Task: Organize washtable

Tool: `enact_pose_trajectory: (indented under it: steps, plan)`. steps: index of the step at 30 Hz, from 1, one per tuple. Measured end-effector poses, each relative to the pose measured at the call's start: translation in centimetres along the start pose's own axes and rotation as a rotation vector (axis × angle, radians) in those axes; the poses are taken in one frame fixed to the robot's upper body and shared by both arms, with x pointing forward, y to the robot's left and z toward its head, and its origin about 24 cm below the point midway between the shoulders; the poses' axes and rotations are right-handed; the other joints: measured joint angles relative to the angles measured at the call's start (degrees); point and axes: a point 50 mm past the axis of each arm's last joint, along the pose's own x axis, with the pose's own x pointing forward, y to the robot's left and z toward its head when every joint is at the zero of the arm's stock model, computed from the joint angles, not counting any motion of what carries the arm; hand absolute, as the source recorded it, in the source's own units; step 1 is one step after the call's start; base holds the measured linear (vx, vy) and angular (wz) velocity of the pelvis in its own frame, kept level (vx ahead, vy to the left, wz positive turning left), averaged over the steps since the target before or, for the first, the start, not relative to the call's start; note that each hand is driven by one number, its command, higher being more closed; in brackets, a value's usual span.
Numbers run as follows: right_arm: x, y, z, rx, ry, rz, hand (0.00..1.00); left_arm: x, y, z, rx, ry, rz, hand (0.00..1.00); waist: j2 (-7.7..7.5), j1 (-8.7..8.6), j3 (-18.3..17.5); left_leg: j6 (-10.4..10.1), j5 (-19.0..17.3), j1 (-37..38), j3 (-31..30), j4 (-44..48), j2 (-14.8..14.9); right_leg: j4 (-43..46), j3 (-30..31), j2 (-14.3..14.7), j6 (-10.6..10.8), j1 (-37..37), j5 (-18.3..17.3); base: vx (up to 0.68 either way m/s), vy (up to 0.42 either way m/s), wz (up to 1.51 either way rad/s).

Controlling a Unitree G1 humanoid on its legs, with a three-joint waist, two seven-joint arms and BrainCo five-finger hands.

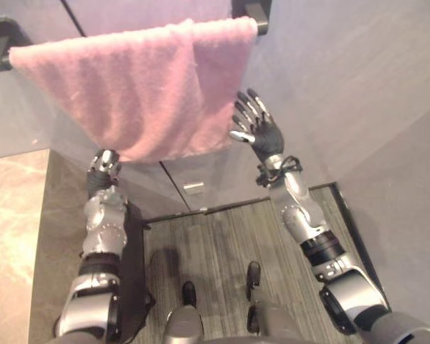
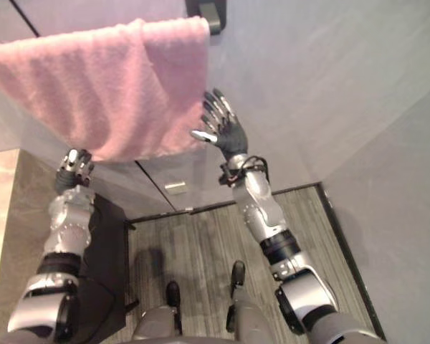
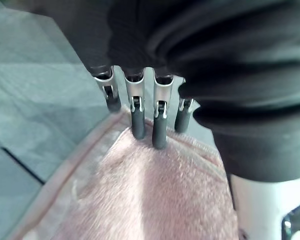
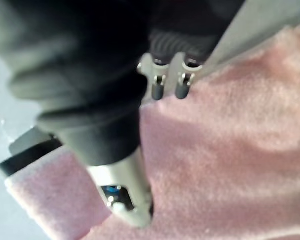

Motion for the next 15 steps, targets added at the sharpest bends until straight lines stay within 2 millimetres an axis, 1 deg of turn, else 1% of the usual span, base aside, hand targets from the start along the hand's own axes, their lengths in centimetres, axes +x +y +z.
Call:
enact_pose_trajectory:
  steps: [1,2,4,6,7,8,9,11,12,14,15]
  plan:
    - [-0.6,-1.0,0.0,-0.015,0.0,-0.038,0.0,-0.8,-0.2,-0.4,0.002,0.005,-0.027,0.0,0.0,0.14,0.0,0.01,-0.01,-0.01,-0.06,0.01,-0.01,0.0,-0.07,-0.04,0.25,0.04,-0.19,-0.02,0.046,0.03]
    - [-1.0,-1.5,0.0,-0.027,0.001,-0.056,0.0,-1.3,-0.1,-0.5,0.001,0.004,-0.038,0.0,-0.01,0.15,0.0,0.01,-0.01,-0.01,-0.1,0.01,-0.01,0.0,-0.12,-0.05,0.26,0.09,-0.21,-0.02,0.043,0.04]
    - [-2.9,-3.9,0.7,-0.066,-0.03,-0.148,0.0,-3.2,0.6,-0.9,-0.001,0.007,-0.05,0.0,0.01,0.11,-0.02,0.1,-0.07,0.05,-0.16,0.01,-0.01,0.0,-0.27,-0.09,0.52,0.22,-0.46,-0.01,0.048,0.04]
    - [-4.4,-5.9,1.3,-0.099,-0.043,-0.23,0.0,-4.4,1.2,-1.5,0.016,0.019,-0.046,0.0,0.03,0.11,-0.03,0.1,-0.21,0.24,-0.21,0.03,-0.01,-0.01,-0.38,-0.13,0.64,0.49,-0.74,0.0,0.046,0.03]
    - [-5.8,-7.5,1.5,-0.136,-0.038,-0.3,0.0,-5.4,1.9,-2.2,0.041,0.04,-0.039,0.0,0.04,0.1,-0.17,0.17,-0.35,0.39,-0.27,0.09,0.0,-0.04,-0.5,-0.15,0.55,0.73,-0.96,0.0,0.058,0.03]
    - [-7.6,-9.0,1.5,-0.158,-0.026,-0.369,0.0,-6.5,2.9,-3.1,0.063,0.074,-0.007,0.0,0.03,0.01,-0.22,0.21,-0.48,0.48,-0.35,0.16,0.01,-0.11,-0.53,-0.15,0.59,0.86,-1.06,-0.01,0.057,0.02]
    - [-8.3,-9.5,1.5,-0.169,-0.017,-0.391,0.0,-6.9,3.2,-3.5,0.068,0.087,0.004,0.0,0.03,-0.02,-0.22,0.22,-0.5,0.48,-0.37,0.16,0.0,-0.14,-0.53,-0.15,0.59,0.86,-1.07,-0.01,0.046,0.0]
    - [-10.7,-10.8,0.7,-0.203,0.032,-0.467,0.0,-8.4,4.3,-4.8,0.078,0.136,0.031,0.0,0.11,-0.05,-0.49,0.24,-0.54,0.49,-0.41,0.14,0.0,-0.16,-0.56,-0.15,0.61,0.86,-1.12,-0.01,0.037,0.0]
    - [-11.4,-11.2,0.5,-0.212,0.051,-0.487,0.0,-8.7,4.6,-5.3,0.091,0.153,0.041,0.0,0.17,-0.03,-0.81,0.24,-0.56,0.49,-0.43,0.12,0.0,-0.17,-0.57,-0.15,0.62,0.86,-1.14,0.0,0.047,0.04]
    - [-14.1,-12.6,-1.4,-0.231,0.152,-0.577,0.0,-10.0,6.0,-7.4,0.132,0.242,0.09,0.0,0.69,-0.52,-2.11,0.25,-0.61,0.88,-1.23,0.11,0.0,-0.19,-1.42,-0.27,0.93,1.67,-1.71,0.01,0.042,0.15]
    - [-14.8,-13.0,-2.0,-0.242,0.185,-0.601,0.0,-10.4,6.3,-7.8,0.171,0.263,0.098,0.0,0.82,-0.63,-2.23,0.24,-0.65,1.17,-1.54,0.1,0.02,-0.2,-1.67,-0.28,0.99,2.13,-1.87,-0.01,0.042,0.19]
